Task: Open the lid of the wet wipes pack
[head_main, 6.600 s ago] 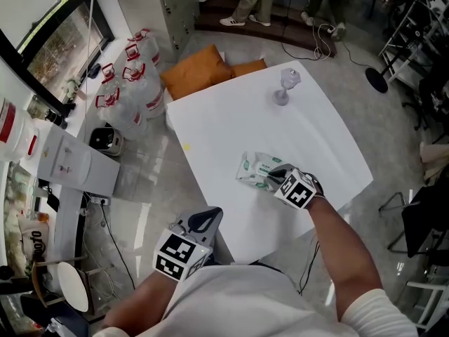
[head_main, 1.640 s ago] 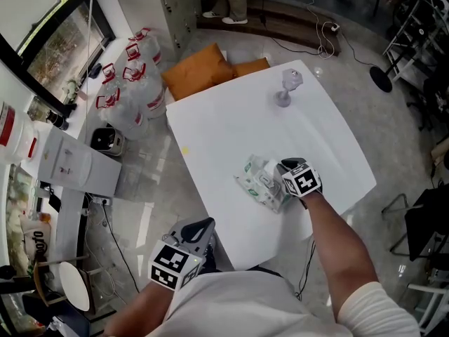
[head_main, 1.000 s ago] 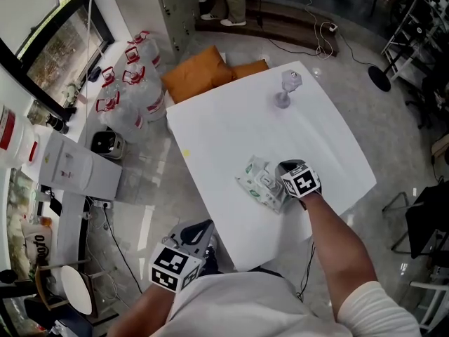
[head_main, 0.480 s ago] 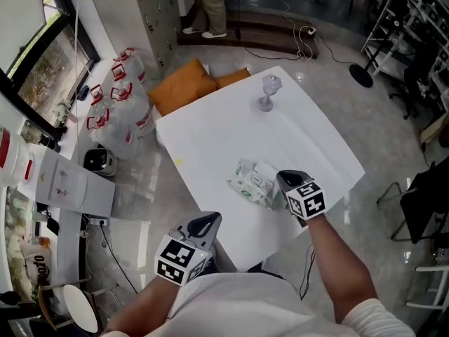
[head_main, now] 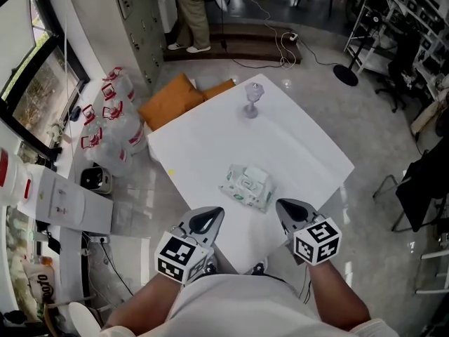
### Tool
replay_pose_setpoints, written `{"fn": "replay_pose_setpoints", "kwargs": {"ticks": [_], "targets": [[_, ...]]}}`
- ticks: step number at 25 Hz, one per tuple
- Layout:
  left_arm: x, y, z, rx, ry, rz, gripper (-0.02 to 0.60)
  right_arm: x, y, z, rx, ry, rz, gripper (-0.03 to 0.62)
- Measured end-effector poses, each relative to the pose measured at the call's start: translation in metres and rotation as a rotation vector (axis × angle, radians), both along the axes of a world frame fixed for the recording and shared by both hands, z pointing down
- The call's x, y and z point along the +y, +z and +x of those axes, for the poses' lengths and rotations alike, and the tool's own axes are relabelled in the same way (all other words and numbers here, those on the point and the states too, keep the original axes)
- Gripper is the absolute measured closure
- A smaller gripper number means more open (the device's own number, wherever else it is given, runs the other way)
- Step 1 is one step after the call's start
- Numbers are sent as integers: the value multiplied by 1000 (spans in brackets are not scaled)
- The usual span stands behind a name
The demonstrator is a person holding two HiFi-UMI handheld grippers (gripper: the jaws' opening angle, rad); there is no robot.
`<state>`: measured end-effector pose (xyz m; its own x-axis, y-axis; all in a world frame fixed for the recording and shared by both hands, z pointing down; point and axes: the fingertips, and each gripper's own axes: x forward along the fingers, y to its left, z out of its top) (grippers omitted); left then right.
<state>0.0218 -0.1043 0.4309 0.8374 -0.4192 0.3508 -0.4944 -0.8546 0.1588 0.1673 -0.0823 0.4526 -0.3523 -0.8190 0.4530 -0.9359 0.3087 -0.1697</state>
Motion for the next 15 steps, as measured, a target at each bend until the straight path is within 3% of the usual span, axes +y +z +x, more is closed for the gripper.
{"fn": "replay_pose_setpoints", "kwargs": {"ticks": [8,15], "targets": [[2,-23,8,25,23,37,572,36,-61,-10,-139,47,142,586],[12,-25,10,16,44,41,572,53,-57,-6,-92,75,173,588]]}}
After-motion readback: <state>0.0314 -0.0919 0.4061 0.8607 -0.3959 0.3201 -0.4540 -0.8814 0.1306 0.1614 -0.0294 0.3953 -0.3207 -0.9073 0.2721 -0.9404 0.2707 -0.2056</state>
